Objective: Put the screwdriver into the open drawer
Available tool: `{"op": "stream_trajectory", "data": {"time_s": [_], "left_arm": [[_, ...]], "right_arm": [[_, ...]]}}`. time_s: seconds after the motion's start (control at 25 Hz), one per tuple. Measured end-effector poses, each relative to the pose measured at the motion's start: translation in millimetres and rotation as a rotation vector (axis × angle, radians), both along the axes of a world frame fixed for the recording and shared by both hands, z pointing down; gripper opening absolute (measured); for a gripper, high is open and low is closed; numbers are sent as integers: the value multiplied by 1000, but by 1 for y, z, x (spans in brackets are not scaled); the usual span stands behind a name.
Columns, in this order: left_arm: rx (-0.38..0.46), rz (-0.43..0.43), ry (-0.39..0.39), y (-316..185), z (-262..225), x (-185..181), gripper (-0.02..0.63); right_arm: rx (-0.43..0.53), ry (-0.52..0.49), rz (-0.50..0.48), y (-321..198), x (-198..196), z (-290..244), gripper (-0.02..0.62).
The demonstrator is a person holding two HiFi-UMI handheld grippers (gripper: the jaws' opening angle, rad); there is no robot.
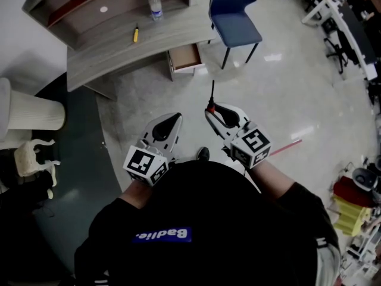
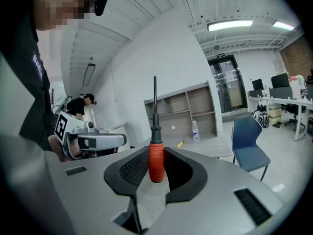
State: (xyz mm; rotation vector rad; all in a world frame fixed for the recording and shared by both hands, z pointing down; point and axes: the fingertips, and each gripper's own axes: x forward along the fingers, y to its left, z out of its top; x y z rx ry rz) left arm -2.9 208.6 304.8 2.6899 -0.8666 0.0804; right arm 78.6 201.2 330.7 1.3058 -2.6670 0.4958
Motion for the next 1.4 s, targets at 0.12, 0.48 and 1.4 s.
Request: {"op": "stream_trajectory", "data": {"time_s": [0.12,0.48,1.4], "left_arm": [[5,-14,-5,-2,-4,17,2],[9,-82,-8,-1,3,39,2],[-10,-19,21,-109,24,16,2]], "right_arm": [[1,-6,-18,-3,15,-3,114],[-7,-25,-67,-6,41,8,114],[-49,13,-21,-108,12,35,114]]}}
